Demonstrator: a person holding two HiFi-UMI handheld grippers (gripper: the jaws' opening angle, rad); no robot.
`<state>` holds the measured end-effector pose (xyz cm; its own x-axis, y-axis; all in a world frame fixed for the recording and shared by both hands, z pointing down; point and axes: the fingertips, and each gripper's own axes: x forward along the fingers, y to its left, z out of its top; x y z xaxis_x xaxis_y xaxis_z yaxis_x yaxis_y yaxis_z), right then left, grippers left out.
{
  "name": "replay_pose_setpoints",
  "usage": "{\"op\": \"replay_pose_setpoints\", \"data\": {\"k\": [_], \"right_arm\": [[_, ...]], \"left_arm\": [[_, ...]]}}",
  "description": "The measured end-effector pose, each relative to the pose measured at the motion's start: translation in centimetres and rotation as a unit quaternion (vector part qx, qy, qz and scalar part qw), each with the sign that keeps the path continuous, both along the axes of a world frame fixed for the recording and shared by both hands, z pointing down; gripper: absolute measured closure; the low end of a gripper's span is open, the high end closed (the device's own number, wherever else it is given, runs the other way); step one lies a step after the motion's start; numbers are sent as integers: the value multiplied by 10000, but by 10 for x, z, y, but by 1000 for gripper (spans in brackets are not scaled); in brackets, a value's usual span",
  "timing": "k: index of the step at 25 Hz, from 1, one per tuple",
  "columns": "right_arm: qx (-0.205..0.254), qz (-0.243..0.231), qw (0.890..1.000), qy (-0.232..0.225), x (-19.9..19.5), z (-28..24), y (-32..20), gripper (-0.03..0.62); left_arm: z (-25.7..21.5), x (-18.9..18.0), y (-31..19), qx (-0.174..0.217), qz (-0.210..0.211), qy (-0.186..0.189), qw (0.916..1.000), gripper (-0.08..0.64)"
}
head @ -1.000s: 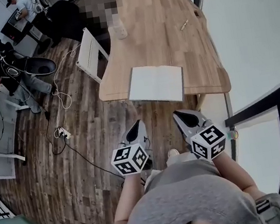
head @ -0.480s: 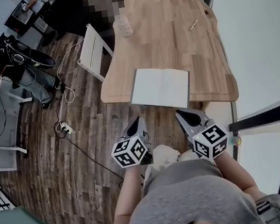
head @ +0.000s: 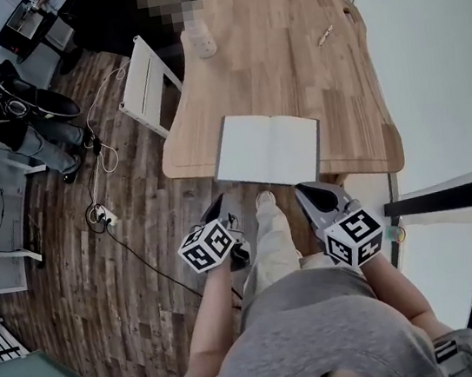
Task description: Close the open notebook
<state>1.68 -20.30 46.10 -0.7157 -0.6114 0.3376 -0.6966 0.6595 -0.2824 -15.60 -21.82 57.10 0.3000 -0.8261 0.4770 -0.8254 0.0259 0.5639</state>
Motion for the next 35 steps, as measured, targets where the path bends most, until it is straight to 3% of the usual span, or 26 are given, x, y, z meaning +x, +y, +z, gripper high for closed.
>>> {"op": "replay_pose_setpoints", "data": {"k": [3,5,14,22,31,35], "right_arm": [[-9,38,10000,13,-1,1,-14,591],[-51,45,10000,49,-1,5,-22,591],[-295,-85,9993,197,-14,24,-46,592],[-509,-217,9979,343,-21,42,-56,591],[-648,-215,9969,393,-22,52,-64,591],[-701,-218,9965,404,-23,55,-64,591]], "left_arm": [[16,-4,-17,-173,6,178,9997,559],[27,-2,-27,-285,116,333,9990,459],[70,-16,-54,-687,-113,573,9959,328],[89,-21,-68,-764,-373,1054,9908,299],[102,-24,-73,-963,-485,766,9912,299],[114,-28,-73,-1122,-692,1038,9858,295]]}}
